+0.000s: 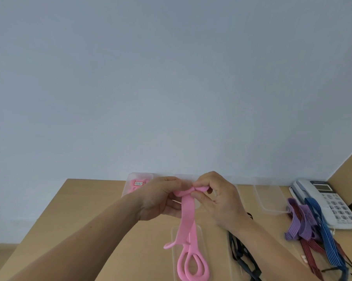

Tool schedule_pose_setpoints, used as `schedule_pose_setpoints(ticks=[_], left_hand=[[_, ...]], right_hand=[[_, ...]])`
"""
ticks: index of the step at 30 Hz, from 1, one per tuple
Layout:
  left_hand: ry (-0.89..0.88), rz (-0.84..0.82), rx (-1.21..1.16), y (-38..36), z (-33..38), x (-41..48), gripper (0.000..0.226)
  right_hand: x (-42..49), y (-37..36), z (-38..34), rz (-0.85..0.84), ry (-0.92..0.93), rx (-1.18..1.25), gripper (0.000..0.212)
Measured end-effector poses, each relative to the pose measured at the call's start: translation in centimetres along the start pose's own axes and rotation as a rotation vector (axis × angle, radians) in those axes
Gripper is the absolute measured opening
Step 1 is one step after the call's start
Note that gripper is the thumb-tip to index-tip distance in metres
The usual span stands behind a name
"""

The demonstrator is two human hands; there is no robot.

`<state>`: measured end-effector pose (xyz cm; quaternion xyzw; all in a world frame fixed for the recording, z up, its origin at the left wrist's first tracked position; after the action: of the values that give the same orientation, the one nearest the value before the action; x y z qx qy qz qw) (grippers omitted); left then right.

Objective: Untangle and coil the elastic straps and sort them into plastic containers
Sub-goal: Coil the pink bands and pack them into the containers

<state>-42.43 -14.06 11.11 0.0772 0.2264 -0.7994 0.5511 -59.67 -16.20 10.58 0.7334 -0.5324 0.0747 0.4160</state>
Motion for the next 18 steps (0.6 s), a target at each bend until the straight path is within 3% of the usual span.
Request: schedule_pose_setpoints(ticks=[3,9,13,18], left_hand=[[-0.036,0.011,-0.041,0.06,-0.06,-0.06,0.009],[-0.185,0.089,0.002,0.12,0.34,0.02,0.02],[-0.298,0.167,0.238,0.04,0.53,0.2,0.026],[-0.316,0.249,0.253,0.33,0.0,0.38,0.044]], right_hand=[[0.12,-0.17,0.13,-0.008,-0.021,0.075,0.019],[0.5,0.27,0.49,-0.119,-0.305,0.48,0.018],[0.76,-0.27,0.69,-0.143,-0.457,0.476,0.022],[0.64,0.04,0.96,-0.178,-0.486,0.405,0.004]])
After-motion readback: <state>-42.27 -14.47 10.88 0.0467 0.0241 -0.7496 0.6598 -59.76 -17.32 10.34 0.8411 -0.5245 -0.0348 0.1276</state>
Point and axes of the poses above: each hand's wrist, its own x-axis towards the middle knuckle, its own y-axis out of the back of the hand, z = x × y, the point moved 3 cm from there along x, towards the middle knuckle, and after that the axes turned 4 degrees about -z, right-handed, at the moved point
